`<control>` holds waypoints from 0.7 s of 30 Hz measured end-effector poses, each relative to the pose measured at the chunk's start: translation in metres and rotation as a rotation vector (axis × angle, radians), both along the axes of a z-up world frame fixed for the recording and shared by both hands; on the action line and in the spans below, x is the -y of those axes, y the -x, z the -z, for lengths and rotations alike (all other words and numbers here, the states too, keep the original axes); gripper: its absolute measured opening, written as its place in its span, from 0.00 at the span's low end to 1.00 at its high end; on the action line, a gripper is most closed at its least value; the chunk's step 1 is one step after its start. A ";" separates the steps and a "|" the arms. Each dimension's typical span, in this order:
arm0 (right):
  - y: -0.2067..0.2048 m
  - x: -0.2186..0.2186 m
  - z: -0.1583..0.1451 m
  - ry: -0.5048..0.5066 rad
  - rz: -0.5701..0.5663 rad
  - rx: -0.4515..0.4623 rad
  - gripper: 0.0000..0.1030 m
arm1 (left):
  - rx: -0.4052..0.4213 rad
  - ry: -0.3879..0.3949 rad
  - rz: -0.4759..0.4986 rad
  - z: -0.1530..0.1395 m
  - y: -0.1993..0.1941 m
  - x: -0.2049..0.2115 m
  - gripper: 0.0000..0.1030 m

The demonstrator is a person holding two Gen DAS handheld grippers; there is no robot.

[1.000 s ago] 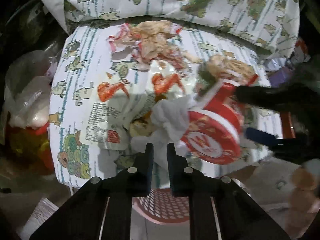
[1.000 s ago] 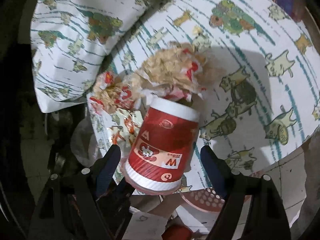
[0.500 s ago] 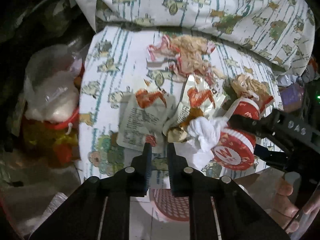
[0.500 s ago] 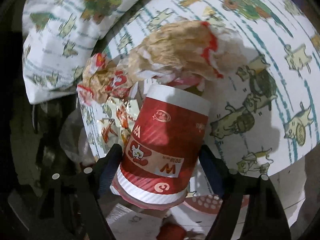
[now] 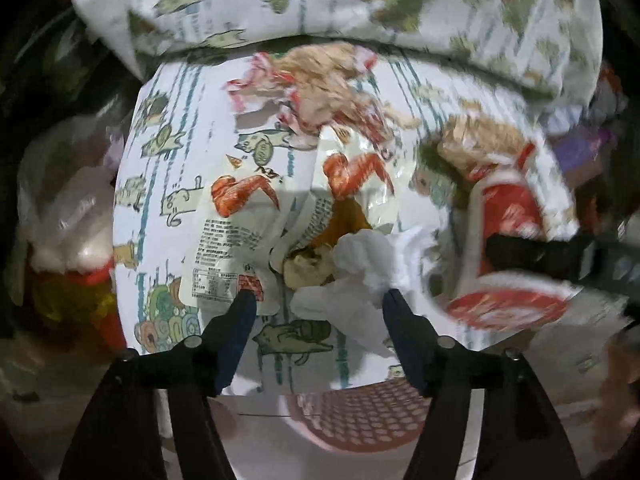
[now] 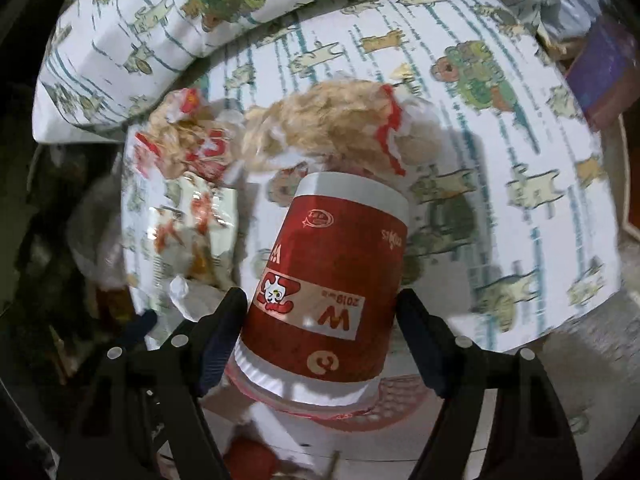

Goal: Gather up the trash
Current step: 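Grasp the white tissue with the left tool while the right tool holds the cup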

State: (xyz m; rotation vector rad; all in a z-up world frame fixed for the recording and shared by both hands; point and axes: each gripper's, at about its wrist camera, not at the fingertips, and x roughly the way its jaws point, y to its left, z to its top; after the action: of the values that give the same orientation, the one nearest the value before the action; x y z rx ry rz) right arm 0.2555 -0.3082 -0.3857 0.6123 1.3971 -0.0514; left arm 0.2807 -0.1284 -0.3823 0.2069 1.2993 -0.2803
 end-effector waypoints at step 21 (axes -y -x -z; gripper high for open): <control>0.013 0.000 -0.005 -0.093 -0.151 -0.008 0.73 | -0.096 0.139 -0.086 0.001 -0.003 -0.025 0.15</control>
State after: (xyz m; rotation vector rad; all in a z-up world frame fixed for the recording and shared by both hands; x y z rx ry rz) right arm 0.2422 -0.3082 -0.3805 0.5820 1.4552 0.1320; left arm 0.2841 -0.1034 -0.3837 0.0197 1.3744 -0.3095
